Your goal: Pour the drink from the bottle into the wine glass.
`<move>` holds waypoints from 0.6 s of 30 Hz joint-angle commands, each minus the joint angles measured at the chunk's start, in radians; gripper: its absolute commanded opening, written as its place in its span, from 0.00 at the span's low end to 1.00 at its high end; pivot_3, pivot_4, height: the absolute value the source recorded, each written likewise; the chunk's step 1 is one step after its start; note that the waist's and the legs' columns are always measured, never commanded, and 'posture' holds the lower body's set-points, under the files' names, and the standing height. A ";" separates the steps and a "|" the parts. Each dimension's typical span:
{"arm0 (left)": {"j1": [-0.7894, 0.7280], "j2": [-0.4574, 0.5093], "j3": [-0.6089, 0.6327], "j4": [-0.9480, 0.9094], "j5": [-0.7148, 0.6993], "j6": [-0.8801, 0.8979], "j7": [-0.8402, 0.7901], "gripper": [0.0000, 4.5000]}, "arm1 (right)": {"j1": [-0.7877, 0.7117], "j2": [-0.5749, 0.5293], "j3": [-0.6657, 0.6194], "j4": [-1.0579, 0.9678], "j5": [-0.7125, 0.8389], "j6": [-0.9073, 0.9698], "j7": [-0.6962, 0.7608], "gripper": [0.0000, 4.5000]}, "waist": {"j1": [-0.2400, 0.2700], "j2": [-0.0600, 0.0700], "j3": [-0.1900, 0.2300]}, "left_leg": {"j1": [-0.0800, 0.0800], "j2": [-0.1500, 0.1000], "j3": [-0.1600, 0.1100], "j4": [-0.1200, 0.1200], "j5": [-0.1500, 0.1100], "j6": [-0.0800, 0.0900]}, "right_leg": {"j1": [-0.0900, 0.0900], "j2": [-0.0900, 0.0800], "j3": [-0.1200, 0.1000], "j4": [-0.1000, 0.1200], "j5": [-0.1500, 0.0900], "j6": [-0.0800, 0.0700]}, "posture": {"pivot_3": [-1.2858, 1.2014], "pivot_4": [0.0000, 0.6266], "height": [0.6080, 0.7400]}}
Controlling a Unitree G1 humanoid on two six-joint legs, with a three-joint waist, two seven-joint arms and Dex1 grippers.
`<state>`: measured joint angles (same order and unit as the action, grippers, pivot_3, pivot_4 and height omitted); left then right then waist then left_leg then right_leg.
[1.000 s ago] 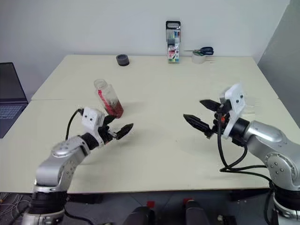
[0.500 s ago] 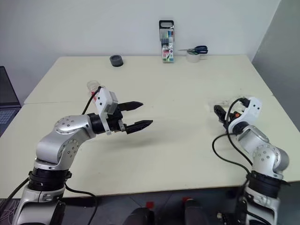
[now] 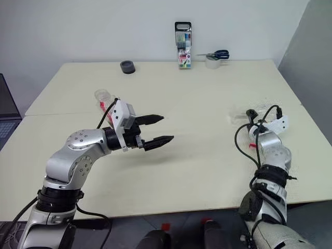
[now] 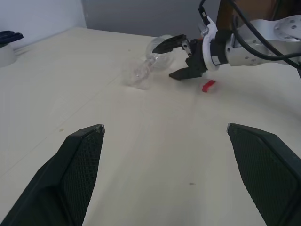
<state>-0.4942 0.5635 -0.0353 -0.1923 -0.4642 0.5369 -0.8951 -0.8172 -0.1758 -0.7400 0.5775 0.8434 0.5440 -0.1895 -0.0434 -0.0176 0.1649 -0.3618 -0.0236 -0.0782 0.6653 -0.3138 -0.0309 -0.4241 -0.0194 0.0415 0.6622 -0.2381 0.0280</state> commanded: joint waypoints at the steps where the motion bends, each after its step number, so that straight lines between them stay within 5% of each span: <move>1: -0.014 0.008 0.014 -0.019 -0.003 -0.021 -0.009 0.99 | -0.085 -0.028 0.003 0.152 -0.025 -0.114 0.068 1.00 | -0.007 0.000 0.000 | 0.000 0.000 0.000 0.000 0.000 0.000 | 0.000 0.000 0.000 0.000 0.000 0.000 | 0.52 0.24 1.00; 10: -0.040 0.013 0.006 0.008 0.008 -0.027 -0.030 0.99 | -0.273 -0.081 -0.022 0.547 -0.052 -0.322 0.161 1.00 | -0.013 0.000 0.000 | -0.001 0.000 0.001 0.000 0.000 0.000 | 0.000 0.000 0.000 -0.001 0.000 0.000 | 0.52 0.24 1.00; 18: -0.054 0.017 0.005 0.016 0.012 -0.021 -0.047 0.99 | -0.314 -0.091 -0.030 0.657 -0.058 -0.404 0.174 1.00 | -0.014 0.000 0.000 | -0.001 0.000 0.001 0.000 0.000 0.000 | 0.000 0.000 0.000 -0.001 0.000 0.000 | 0.52 0.24 1.00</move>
<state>-0.5297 0.5664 -0.0355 -0.1586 -0.4521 0.5321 -0.9328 -1.1153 -0.2564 -0.7585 1.2235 0.7889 0.1567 -0.0185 -0.0575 -0.0176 0.1649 -0.3624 -0.0236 -0.0774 0.6651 -0.3138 -0.0311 -0.4238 -0.0199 0.0416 0.6613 -0.2381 0.0279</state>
